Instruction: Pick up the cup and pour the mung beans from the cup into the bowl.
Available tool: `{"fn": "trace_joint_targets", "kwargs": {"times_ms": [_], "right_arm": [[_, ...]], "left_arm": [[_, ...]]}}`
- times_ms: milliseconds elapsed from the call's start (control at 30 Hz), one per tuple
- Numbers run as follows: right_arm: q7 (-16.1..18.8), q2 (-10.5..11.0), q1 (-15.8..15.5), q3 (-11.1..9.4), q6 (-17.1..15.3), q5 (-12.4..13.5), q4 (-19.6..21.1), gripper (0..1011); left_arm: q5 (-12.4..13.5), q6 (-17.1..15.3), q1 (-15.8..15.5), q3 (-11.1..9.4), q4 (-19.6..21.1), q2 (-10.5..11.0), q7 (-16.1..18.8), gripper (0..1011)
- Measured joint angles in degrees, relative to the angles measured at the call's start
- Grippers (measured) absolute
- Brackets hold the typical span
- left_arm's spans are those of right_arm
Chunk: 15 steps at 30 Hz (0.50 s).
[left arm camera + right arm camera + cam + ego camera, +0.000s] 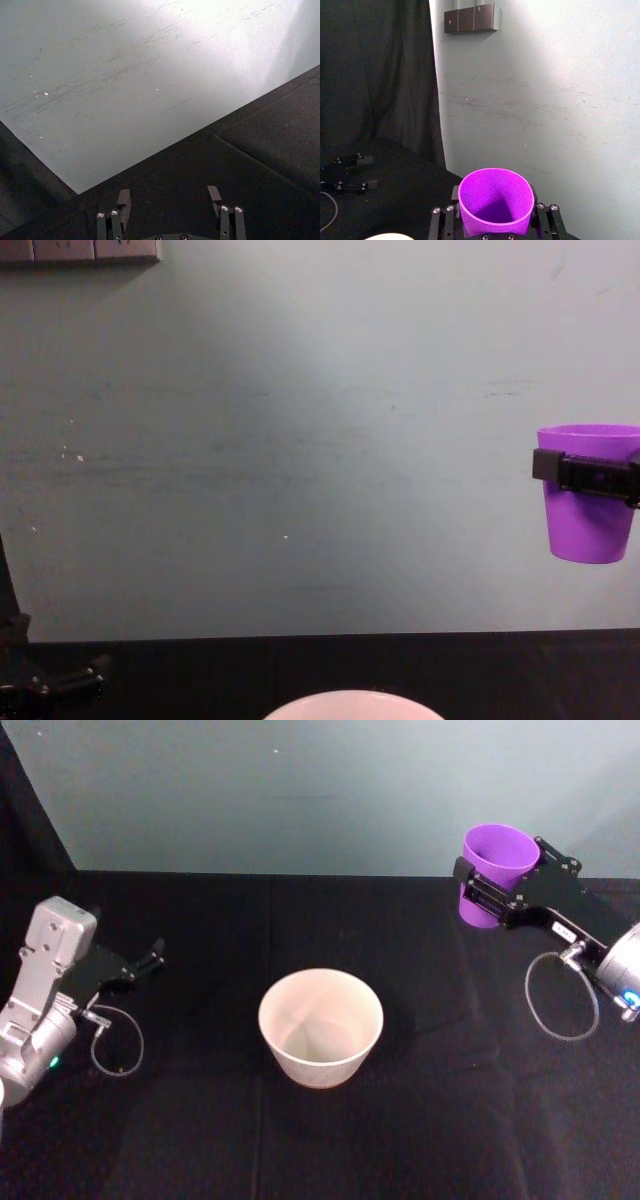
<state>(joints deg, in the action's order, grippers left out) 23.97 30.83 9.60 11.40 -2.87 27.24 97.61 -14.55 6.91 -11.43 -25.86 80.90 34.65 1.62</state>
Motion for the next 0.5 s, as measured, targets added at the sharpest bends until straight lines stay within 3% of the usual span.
{"fn": "trace_joint_targets", "kwargs": {"times_ms": [500], "right_arm": [[0.00, 0.00, 0.00, 0.00, 0.00, 0.00, 0.00, 746]], "left_arm": [[0.00, 0.00, 0.00, 0.00, 0.00, 0.00, 0.00, 1000]]}}
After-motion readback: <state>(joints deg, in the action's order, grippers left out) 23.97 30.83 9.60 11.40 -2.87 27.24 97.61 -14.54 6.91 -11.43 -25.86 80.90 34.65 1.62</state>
